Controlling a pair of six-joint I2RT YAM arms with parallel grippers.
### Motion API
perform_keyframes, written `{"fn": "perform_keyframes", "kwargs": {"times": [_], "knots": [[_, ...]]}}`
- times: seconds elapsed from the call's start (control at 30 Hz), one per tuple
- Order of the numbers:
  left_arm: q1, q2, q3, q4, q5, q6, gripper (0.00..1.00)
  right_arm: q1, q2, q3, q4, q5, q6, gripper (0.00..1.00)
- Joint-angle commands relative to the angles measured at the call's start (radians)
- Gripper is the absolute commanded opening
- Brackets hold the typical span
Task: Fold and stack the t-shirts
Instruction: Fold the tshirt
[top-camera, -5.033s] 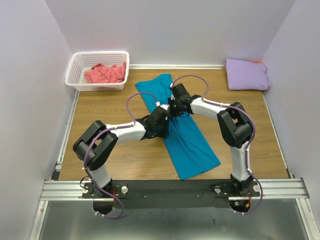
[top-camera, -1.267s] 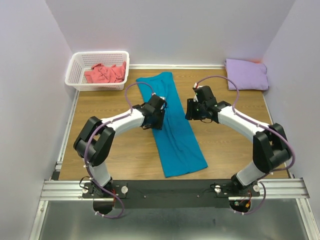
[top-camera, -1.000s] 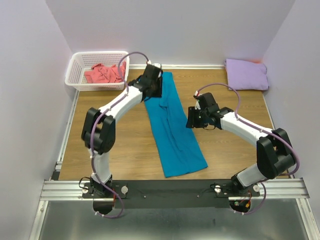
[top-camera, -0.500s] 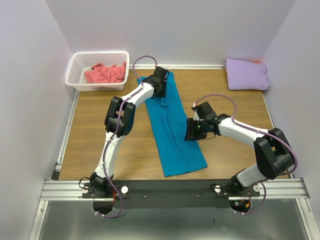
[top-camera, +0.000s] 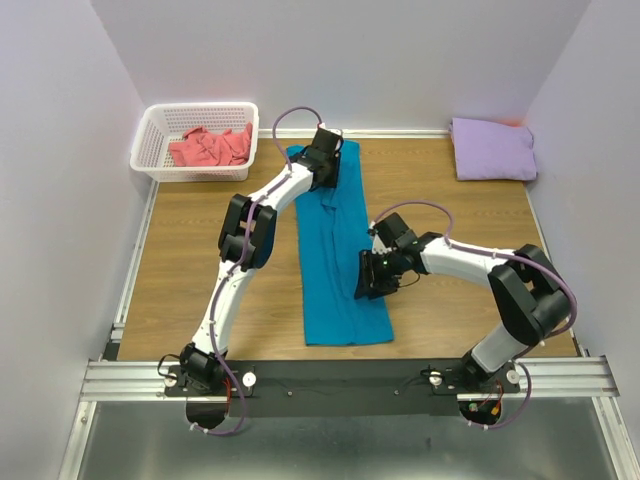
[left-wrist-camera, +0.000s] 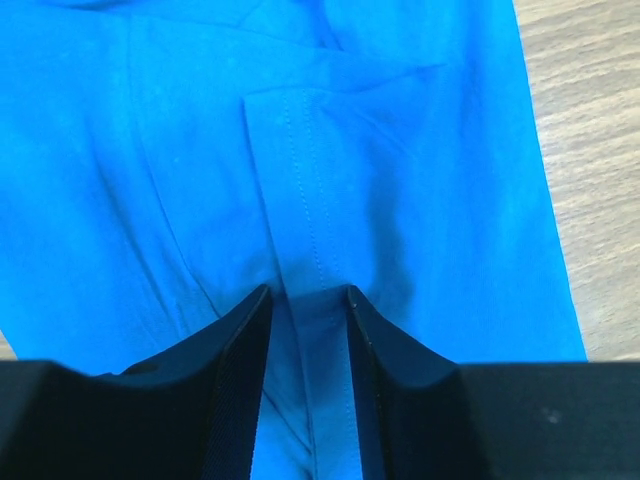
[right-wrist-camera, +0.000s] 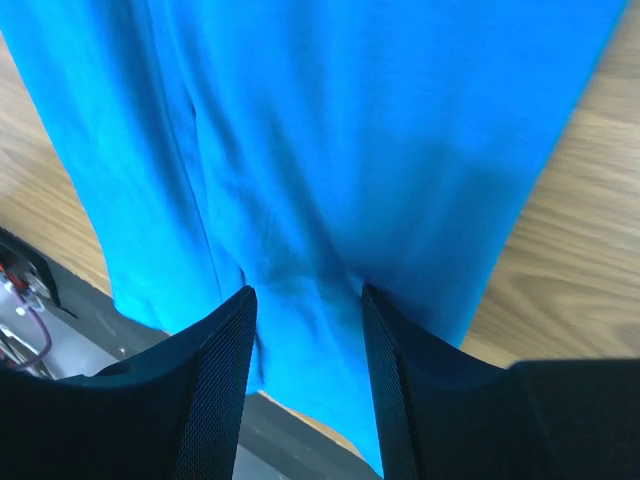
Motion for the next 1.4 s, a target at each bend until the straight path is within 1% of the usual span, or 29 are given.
{"fn": "perform_keyframes", "kwargs": {"times": [0.0,0.07,0.1,0.13,0.17,0.2,0.23,0.3,0.33,0.37,0.4,0.43,0.5,0.53,0.57,0.6,0.63,0.7,0.73,0.8,0.83,0.93,0.97,1.0,1.07,1.2,1.37], "knots": [[0.02,0.017,0.024,-0.013,0.019,0.03,0.49,0.051,0.029,0.053,-0.071,0.027,0.03,0.54],[0.023,-0.01,0.021,-0.016,0.018,0.035,0.55,0.051,-0.016,0.075,-0.108,0.087,0.034,0.55],[0.024,-0.029,0.012,-0.02,0.021,0.047,0.57,0.051,-0.037,0.093,-0.123,0.157,0.037,0.55],[0.024,-0.076,-0.009,-0.029,0.021,0.053,0.6,0.051,-0.054,0.104,-0.166,0.198,0.04,0.56],[0.026,-0.102,-0.023,-0.034,0.016,0.058,0.66,0.052,-0.091,0.11,-0.189,0.238,0.045,0.57],[0.026,-0.135,-0.041,-0.04,0.012,0.059,0.66,0.051,-0.111,0.119,-0.211,0.302,0.048,0.57],[0.026,-0.206,-0.093,-0.043,-0.002,0.059,0.7,0.051,-0.126,0.125,-0.249,0.325,0.06,0.59],[0.024,-0.292,-0.164,-0.04,-0.01,0.052,0.71,0.051,-0.164,0.122,-0.277,0.348,0.072,0.6],[0.026,-0.382,-0.205,-0.036,-0.01,0.046,0.71,0.051,-0.172,0.119,-0.289,0.344,0.079,0.61],[0.024,-0.432,-0.301,-0.033,-0.016,0.023,0.71,0.051,-0.177,0.106,-0.316,0.329,0.092,0.61],[0.023,-0.48,-0.355,-0.031,-0.021,0.01,0.71,0.051,-0.178,0.096,-0.327,0.322,0.102,0.61],[0.021,-0.577,-0.473,-0.031,-0.027,-0.003,0.71,0.051,-0.191,0.069,-0.341,0.313,0.109,0.61],[0.006,-0.676,-0.602,-0.025,-0.03,-0.046,0.71,0.055,-0.208,0.04,-0.343,0.298,0.131,0.61],[-0.002,-0.772,-0.673,-0.017,-0.028,-0.056,0.71,0.058,-0.217,0.027,-0.344,0.289,0.135,0.61],[-0.025,-0.819,-0.803,-0.011,-0.027,-0.069,0.71,0.061,-0.229,0.007,-0.344,0.27,0.146,0.61],[-0.039,-0.863,-0.866,-0.008,-0.027,-0.077,0.71,0.064,-0.232,-0.003,-0.346,0.27,0.151,0.61],[-0.055,-0.944,-0.985,-0.011,-0.028,-0.086,0.71,0.066,-0.234,-0.013,-0.346,0.247,0.154,0.61],[-0.114,-1.015,-1.093,-0.019,-0.025,-0.134,0.7,0.083,-0.235,-0.045,-0.344,0.227,0.175,0.6],[-0.137,-1.081,-1.186,-0.028,-0.009,-0.155,0.71,0.09,-0.237,-0.055,-0.346,0.229,0.181,0.6],[-0.178,-1.144,-1.267,-0.028,0.014,-0.213,0.7,0.1,-0.249,-0.083,-0.344,0.223,0.188,0.6],[-0.221,-1.196,-1.329,-0.028,0.03,-0.276,0.7,0.103,-0.255,-0.092,-0.338,0.22,0.191,0.6],[-0.278,-1.267,-1.407,-0.033,0.041,-0.37,0.7,0.11,-0.267,-0.128,-0.317,0.194,0.186,0.59],[-0.316,-1.278,-1.448,-0.031,0.041,-0.429,0.69,0.109,-0.266,-0.137,-0.311,0.189,0.181,0.58],[-0.332,-1.282,-1.468,-0.031,0.042,-0.463,0.69,0.112,-0.261,-0.143,-0.306,0.181,0.177,0.57],[-0.377,-1.285,-1.505,-0.04,0.079,-0.545,0.69,0.115,-0.252,-0.155,-0.294,0.145,0.168,0.56],[-0.448,-1.284,-1.528,-0.054,0.062,-0.625,0.69,0.113,-0.241,-0.178,-0.258,0.137,0.145,0.54],[-0.479,-1.27,-1.526,-0.086,0.028,-0.677,0.67,0.115,-0.202,-0.206,-0.2,0.105,0.126,0.52]]}}
